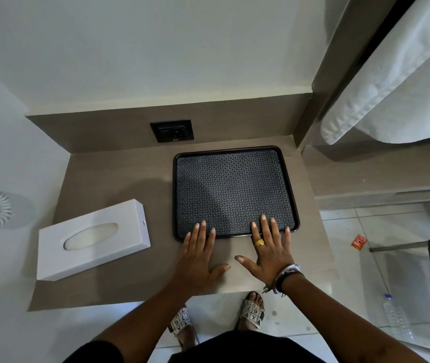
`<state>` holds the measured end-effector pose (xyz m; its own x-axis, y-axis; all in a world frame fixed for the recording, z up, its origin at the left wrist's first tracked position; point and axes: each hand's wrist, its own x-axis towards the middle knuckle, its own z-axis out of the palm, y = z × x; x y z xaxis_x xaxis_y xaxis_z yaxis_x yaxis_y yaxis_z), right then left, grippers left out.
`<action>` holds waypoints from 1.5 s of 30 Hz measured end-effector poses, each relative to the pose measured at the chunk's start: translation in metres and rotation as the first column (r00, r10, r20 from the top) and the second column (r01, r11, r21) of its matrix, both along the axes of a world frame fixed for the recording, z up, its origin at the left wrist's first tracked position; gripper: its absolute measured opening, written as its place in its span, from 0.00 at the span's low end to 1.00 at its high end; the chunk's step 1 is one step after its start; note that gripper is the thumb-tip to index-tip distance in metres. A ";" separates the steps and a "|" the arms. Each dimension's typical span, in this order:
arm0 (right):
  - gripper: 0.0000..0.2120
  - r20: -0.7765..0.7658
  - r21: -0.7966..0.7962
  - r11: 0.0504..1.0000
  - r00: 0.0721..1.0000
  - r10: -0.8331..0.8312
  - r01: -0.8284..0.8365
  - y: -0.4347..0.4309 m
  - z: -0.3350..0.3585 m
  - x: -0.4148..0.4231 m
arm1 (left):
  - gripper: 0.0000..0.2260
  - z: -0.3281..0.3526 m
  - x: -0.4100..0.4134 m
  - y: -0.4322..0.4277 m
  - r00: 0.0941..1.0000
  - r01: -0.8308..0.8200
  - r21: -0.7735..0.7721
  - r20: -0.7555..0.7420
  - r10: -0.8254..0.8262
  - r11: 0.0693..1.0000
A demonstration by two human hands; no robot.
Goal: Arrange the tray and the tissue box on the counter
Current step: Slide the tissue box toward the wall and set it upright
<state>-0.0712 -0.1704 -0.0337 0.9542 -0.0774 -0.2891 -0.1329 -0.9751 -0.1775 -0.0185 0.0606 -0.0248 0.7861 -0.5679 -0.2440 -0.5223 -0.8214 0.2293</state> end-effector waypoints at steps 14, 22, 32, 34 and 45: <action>0.45 0.042 -0.016 1.000 0.999 0.009 -0.008 -0.009 -0.006 0.050 | 0.47 -0.004 0.050 -0.008 1.000 0.008 0.084 0.028 -0.011 0.996; 0.45 0.132 0.017 1.000 0.991 0.002 -0.004 -0.005 0.006 0.048 | 0.44 0.003 0.052 -0.003 0.999 0.026 -0.005 0.037 -0.026 1.000; 0.42 0.199 0.121 0.913 0.911 0.361 -0.389 0.082 0.017 0.019 | 0.46 0.050 0.083 0.083 0.976 -0.053 -0.171 0.198 0.087 0.984; 0.42 0.152 0.131 0.901 0.906 0.395 -0.415 0.107 0.016 0.021 | 0.48 0.060 0.094 0.114 0.976 -0.058 -0.165 0.199 0.091 0.985; 0.42 0.015 0.024 0.928 0.928 0.373 -0.373 0.195 0.008 0.052 | 0.65 0.062 0.136 0.266 0.997 -0.005 0.282 -0.072 0.026 0.960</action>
